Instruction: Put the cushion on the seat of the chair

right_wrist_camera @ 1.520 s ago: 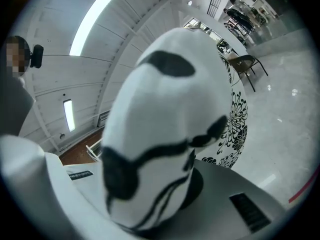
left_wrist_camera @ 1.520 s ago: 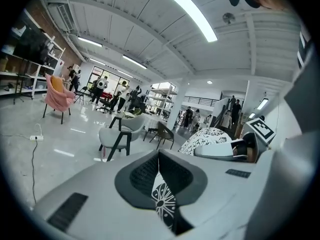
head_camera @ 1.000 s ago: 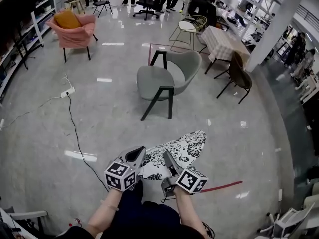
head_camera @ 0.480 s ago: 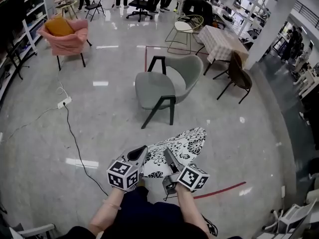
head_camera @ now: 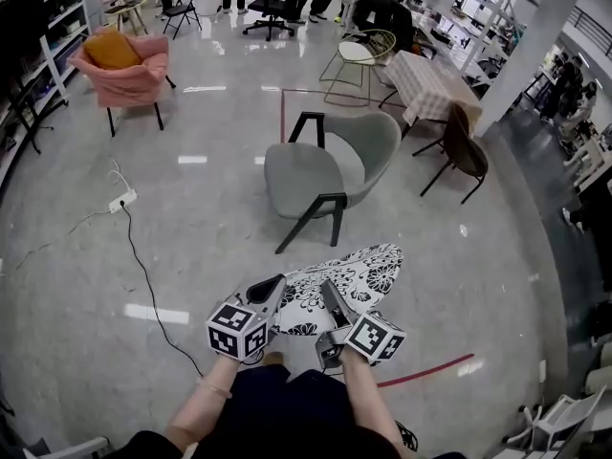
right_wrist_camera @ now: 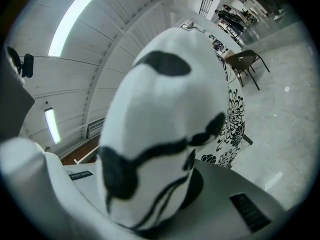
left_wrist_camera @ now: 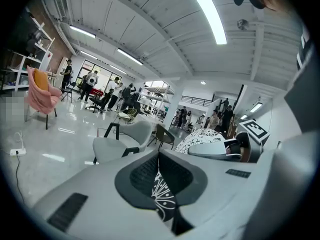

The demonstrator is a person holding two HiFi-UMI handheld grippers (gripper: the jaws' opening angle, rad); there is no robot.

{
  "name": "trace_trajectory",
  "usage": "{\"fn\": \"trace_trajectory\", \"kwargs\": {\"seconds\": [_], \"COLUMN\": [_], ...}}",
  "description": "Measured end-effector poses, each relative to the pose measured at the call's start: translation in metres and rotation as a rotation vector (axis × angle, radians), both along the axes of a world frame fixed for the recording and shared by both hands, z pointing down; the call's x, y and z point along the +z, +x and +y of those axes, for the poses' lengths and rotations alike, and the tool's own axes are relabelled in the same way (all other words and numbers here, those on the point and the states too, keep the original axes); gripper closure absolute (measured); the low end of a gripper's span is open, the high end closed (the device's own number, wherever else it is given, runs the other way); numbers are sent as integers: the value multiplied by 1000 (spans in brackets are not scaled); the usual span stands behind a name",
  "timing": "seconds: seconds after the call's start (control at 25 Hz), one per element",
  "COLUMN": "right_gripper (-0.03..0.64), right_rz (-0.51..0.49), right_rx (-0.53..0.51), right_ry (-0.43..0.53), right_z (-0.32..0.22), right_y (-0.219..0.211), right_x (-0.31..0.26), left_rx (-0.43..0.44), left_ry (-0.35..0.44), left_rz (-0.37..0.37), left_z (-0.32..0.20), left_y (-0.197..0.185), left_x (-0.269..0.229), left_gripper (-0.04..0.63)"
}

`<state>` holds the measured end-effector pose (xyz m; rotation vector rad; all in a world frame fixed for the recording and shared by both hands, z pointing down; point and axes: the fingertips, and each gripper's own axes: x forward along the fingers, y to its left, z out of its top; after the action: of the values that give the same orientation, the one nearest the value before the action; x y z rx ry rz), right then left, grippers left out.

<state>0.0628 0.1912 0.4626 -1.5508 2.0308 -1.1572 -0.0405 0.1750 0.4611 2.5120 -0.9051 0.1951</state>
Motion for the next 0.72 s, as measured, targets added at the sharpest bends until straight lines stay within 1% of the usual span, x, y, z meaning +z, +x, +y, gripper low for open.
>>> {"fn": "trace_trajectory", "kwargs": {"seconds": [0.2,0.36,0.48,0.72], "right_gripper": [586,586,586,586], "right_rz": [-16,-8,-7,-18], "right_rx": [-14,-21,-24,-44], "right_ry": [0,-15,-23,-7], "right_z": [-6,-9,-13,-31], "right_y": [-6,-3,-2,-3], "right_x": [-4,-1,1,-1], "left_rx": [-6,-41,-48,-61], "left_ry": [-2,11,-8,-28], "left_rz": [1,14,7,-8], "left_z": [-5,-8,-10,-25], "left_y": [-6,-11,-14,-15], "left_x": [-2,-5,0,9], "left_gripper": [600,600,600,601]}}
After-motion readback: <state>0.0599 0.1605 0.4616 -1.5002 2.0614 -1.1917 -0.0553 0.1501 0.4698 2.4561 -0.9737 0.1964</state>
